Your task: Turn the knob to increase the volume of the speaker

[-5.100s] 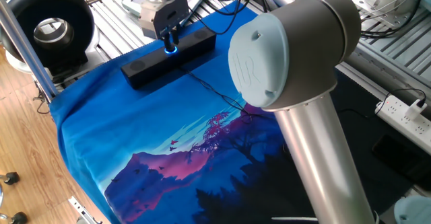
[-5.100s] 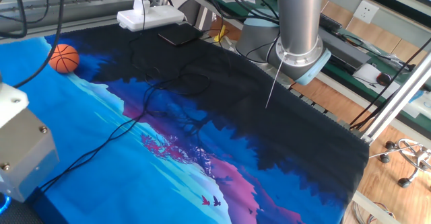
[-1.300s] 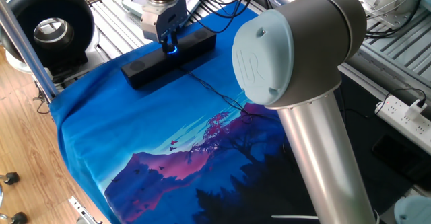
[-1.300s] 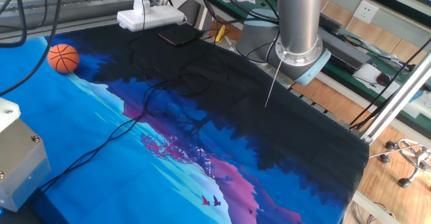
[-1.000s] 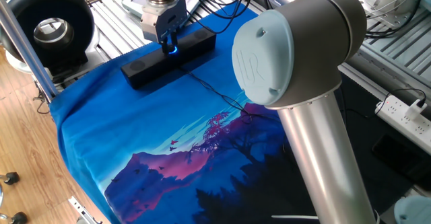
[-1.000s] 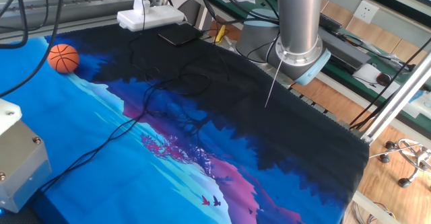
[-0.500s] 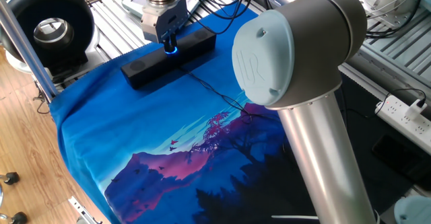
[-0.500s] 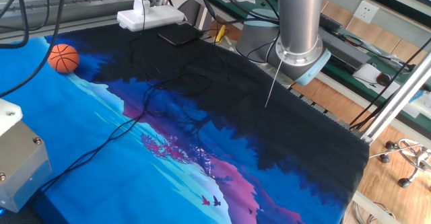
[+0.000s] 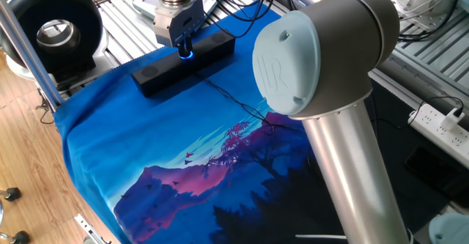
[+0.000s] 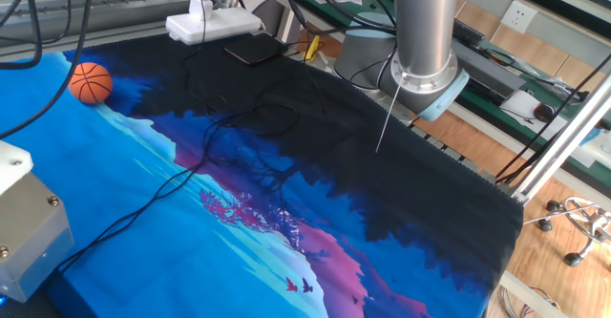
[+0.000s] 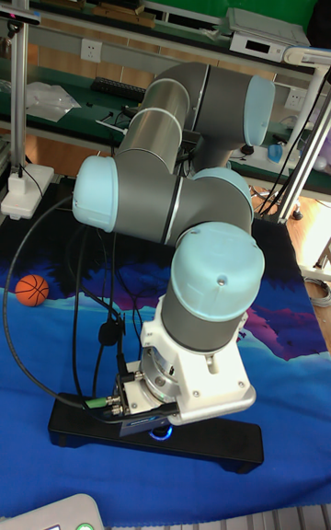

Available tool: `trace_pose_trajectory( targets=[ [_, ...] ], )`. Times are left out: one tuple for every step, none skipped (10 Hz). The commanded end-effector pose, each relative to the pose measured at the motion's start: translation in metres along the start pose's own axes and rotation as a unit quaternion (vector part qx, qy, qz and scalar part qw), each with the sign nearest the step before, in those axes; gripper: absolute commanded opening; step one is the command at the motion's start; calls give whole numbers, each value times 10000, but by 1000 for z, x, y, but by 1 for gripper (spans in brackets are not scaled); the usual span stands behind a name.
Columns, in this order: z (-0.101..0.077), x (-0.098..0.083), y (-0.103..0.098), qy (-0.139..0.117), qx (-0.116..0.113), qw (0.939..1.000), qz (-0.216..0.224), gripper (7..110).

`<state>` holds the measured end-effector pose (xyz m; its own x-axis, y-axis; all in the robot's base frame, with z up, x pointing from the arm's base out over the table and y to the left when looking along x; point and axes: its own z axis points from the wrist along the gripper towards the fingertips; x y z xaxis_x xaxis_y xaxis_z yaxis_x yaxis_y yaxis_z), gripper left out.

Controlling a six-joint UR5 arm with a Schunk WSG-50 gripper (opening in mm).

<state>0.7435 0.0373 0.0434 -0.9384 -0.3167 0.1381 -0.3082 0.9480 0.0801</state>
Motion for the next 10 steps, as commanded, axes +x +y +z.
trace_pose_trajectory(
  targets=[
    [-2,0,1,-2,-46,9999,94,22],
    [-2,0,1,1,-39,9999,103,22],
    [-2,0,2,-4,-53,9999,131,22],
    [-2,0,2,-4,-53,9998,170,22],
    [-1,0,3,-13,-82,9997,226,22],
    [-1,0,4,-8,-92,9996,279,22],
    [-1,0,3,-8,-92,9995,294,22],
    [-1,0,3,-6,-85,9995,318,22],
    [-1,-1,3,-13,-82,9994,341,22],
    [-1,-1,4,-24,-119,9991,404,22]
  ],
)
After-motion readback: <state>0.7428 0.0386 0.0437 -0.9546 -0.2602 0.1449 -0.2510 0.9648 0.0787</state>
